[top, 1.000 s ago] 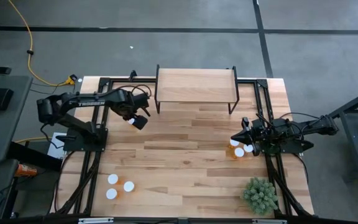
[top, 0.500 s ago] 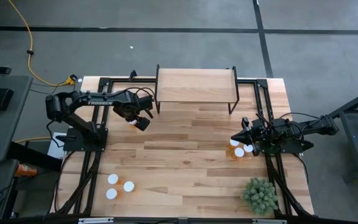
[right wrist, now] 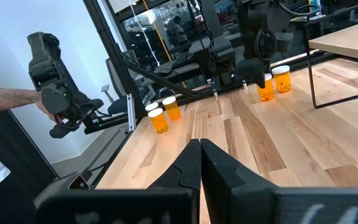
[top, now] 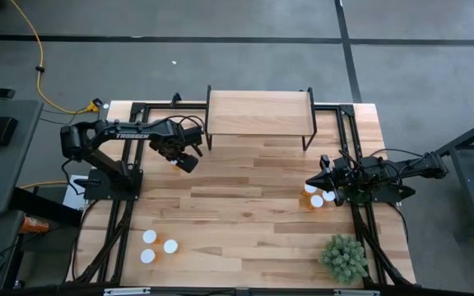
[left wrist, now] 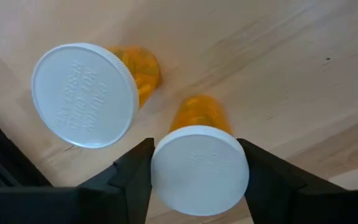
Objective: Pick and place medicine bottles onto shelf by color
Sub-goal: Put the orange pill bottle on the shelf
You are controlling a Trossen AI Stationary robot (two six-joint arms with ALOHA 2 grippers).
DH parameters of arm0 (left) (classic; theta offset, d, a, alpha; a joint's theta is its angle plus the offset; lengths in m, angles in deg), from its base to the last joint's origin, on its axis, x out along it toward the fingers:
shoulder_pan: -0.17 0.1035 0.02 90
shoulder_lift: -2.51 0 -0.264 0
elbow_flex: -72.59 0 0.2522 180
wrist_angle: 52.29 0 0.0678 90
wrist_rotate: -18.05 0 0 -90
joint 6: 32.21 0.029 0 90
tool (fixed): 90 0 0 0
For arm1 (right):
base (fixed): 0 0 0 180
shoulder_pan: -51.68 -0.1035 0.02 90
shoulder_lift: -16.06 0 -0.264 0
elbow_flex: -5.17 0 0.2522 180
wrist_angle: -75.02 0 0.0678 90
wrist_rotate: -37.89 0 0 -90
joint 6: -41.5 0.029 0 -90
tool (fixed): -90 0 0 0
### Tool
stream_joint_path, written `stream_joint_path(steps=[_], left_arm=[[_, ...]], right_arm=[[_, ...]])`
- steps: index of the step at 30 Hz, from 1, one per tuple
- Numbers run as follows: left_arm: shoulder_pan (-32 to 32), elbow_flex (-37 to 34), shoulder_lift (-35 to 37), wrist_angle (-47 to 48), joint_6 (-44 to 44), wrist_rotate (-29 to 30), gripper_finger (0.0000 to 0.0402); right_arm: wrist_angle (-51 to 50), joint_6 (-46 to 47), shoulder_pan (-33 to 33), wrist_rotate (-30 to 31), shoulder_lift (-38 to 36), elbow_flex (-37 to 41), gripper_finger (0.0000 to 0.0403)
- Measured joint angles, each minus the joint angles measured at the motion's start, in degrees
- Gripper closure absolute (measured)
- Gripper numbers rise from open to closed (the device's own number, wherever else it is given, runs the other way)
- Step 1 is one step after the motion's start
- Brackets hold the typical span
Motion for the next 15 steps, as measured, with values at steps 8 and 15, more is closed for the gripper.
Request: stream_joint_path(steps=[8, 15], left_arm=[[-0.56, 4.0, 2.67, 6.81, 1.82, -4.32, 0.0184], [-1.27, 21.76, 7.61, 18.24, 6.91, -4.11, 0.0211]], right_arm=[[0.02, 0.0, 0.0, 0.0, 0.0, 0.0, 0.0402], [0.02, -0.01, 0.0, -0.01, -0.02, 0.01, 0.0402]])
